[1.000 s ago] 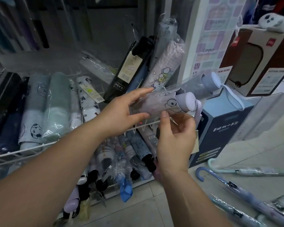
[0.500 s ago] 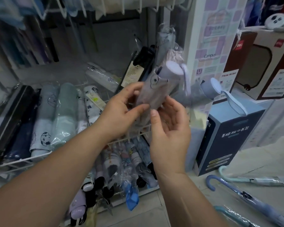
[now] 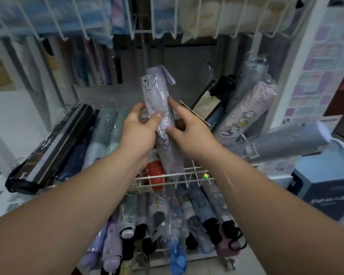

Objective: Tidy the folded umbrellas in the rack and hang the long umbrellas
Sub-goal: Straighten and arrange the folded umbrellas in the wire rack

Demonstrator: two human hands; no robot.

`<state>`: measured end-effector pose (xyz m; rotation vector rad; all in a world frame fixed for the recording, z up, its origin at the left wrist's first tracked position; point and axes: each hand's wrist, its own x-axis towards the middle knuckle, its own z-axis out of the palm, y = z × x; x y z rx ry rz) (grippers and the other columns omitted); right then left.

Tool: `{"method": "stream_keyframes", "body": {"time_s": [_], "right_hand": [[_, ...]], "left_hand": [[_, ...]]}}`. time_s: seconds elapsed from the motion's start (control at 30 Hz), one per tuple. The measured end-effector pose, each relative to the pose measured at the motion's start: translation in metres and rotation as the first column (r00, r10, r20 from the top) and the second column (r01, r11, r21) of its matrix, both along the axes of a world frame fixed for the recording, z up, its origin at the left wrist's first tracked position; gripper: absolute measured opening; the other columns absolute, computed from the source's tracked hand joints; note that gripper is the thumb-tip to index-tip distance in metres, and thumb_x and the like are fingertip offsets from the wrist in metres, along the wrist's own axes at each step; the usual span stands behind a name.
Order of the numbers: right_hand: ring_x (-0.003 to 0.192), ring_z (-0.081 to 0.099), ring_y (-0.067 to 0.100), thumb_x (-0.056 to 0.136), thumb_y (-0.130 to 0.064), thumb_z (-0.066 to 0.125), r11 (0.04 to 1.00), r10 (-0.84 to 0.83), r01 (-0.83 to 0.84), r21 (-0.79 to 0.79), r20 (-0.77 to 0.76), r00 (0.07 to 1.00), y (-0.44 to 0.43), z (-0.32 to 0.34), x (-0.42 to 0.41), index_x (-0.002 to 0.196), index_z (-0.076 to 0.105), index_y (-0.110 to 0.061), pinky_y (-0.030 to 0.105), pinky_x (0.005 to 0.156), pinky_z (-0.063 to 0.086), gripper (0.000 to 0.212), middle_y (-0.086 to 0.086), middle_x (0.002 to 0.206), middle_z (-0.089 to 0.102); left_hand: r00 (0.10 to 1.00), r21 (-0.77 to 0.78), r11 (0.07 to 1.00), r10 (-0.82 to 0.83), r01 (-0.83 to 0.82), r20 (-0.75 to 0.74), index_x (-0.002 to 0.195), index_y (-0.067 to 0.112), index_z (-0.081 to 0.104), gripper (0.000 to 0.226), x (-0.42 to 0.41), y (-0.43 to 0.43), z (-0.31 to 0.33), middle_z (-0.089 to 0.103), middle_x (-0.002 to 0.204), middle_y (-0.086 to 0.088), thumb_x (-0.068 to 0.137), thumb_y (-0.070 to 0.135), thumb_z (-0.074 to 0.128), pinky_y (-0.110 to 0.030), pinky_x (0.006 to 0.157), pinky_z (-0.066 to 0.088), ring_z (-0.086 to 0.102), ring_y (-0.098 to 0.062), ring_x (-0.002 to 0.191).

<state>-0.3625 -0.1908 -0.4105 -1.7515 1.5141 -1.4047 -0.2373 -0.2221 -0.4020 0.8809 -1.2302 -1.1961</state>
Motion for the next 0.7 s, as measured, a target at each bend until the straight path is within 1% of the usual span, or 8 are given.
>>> {"method": "stream_keyframes", "body": {"time_s": [0.07, 0.2, 0.3, 0.4, 0.47, 0.57, 0.63, 0.7], "right_hand": [[0.068, 0.056, 0.001, 0.093, -0.017, 0.065, 0.999, 0.028, -0.028, 0.019, 0.016, 0.999, -0.015, 0.003, 0.004, 0.149, 0.037, -0.045, 0.024, 0.071, 0.046, 0.068, -0.012, 0.090, 0.064], [0.067, 0.066, 0.005, 0.093, -0.013, 0.066, 0.995, 0.083, -0.091, 0.034, 0.190, 0.978, -0.035, 0.012, 0.023, 0.147, 0.043, -0.039, 0.024, 0.059, 0.051, 0.064, -0.008, 0.086, 0.069], [0.088, 0.073, 0.023, 0.094, -0.013, 0.066, 0.997, 0.042, -0.057, 0.051, 0.261, 0.965, -0.043, 0.016, 0.037, 0.143, 0.050, -0.031, 0.037, 0.073, 0.061, 0.055, 0.007, 0.101, 0.073], [0.086, 0.069, 0.019, 0.096, -0.018, 0.064, 0.995, -0.001, -0.017, 0.095, 0.191, 0.982, -0.046, 0.005, 0.045, 0.140, 0.056, -0.025, 0.031, 0.077, 0.058, 0.045, 0.003, 0.097, 0.071], [0.091, 0.067, 0.016, 0.095, -0.022, 0.065, 0.983, 0.002, -0.025, 0.180, 0.127, 0.992, -0.048, -0.006, 0.048, 0.142, 0.055, -0.025, 0.027, 0.079, 0.055, 0.048, 0.002, 0.106, 0.070], [0.116, 0.064, 0.022, 0.093, -0.023, 0.067, 0.959, 0.042, -0.064, 0.275, 0.087, 0.995, -0.052, -0.019, 0.043, 0.147, 0.047, -0.025, 0.034, 0.099, 0.052, 0.058, 0.007, 0.133, 0.064], [0.114, 0.066, 0.021, 0.092, -0.022, 0.068, 0.957, 0.033, -0.053, 0.285, 0.076, 0.997, -0.052, -0.020, 0.037, 0.147, 0.046, -0.024, 0.039, 0.101, 0.052, 0.059, 0.007, 0.131, 0.065], [0.109, 0.067, 0.020, 0.091, -0.019, 0.070, 0.963, -0.010, -0.007, 0.269, 0.060, 0.998, -0.052, -0.020, 0.034, 0.146, 0.048, -0.022, 0.040, 0.100, 0.053, 0.059, 0.006, 0.123, 0.069]], "left_hand": [[1.000, 0.028, 1.000, 0.014, -0.014, -0.004, 0.115, 0.028, 0.060, 0.021, 0.011, -0.010, 0.004, 0.075, 0.093, -0.012, 0.097, 0.019, 0.067, -0.026, 0.046, 0.052, 0.068, -0.016, 0.058], [0.999, 0.057, 0.998, -0.026, 0.024, 0.045, 0.131, 0.027, 0.053, 0.041, 0.035, -0.023, 0.016, 0.077, 0.092, -0.002, 0.095, 0.013, 0.067, -0.026, 0.053, 0.054, 0.072, -0.015, 0.065], [0.985, 0.003, 0.996, -0.090, 0.091, 0.144, 0.145, 0.033, 0.040, 0.070, 0.054, -0.031, 0.017, 0.077, 0.084, 0.000, 0.091, -0.001, 0.068, -0.032, 0.064, 0.058, 0.074, -0.017, 0.073], [0.950, -0.020, 0.995, -0.091, 0.102, 0.299, 0.153, 0.029, 0.036, 0.084, 0.071, -0.040, 0.010, 0.076, 0.093, -0.003, 0.086, -0.002, 0.074, -0.037, 0.070, 0.060, 0.075, -0.018, 0.082], [0.888, -0.004, 0.992, -0.110, 0.125, 0.446, 0.157, 0.026, 0.032, 0.089, 0.077, -0.045, 0.002, 0.074, 0.114, -0.009, 0.084, 0.003, 0.078, -0.038, 0.078, 0.061, 0.074, -0.021, 0.093], [0.696, -0.058, 0.988, -0.059, 0.144, 0.715, 0.157, 0.022, 0.034, 0.090, 0.080, -0.052, -0.003, 0.058, 0.143, -0.009, 0.082, 0.017, 0.083, -0.039, 0.105, 0.052, 0.064, -0.021, 0.121], [0.588, -0.112, 0.977, -0.018, 0.184, 0.809, 0.158, 0.022, 0.033, 0.086, 0.077, -0.054, 0.000, 0.048, 0.154, -0.005, 0.085, 0.025, 0.080, -0.034, 0.114, 0.042, 0.052, -0.020, 0.135], [0.474, -0.163, 0.957, 0.030, 0.241, 0.880, 0.159, 0.024, 0.029, 0.081, 0.071, -0.054, 0.004, 0.042, 0.159, -0.002, 0.091, 0.033, 0.073, -0.029, 0.116, 0.036, 0.044, -0.020, 0.143]]}}
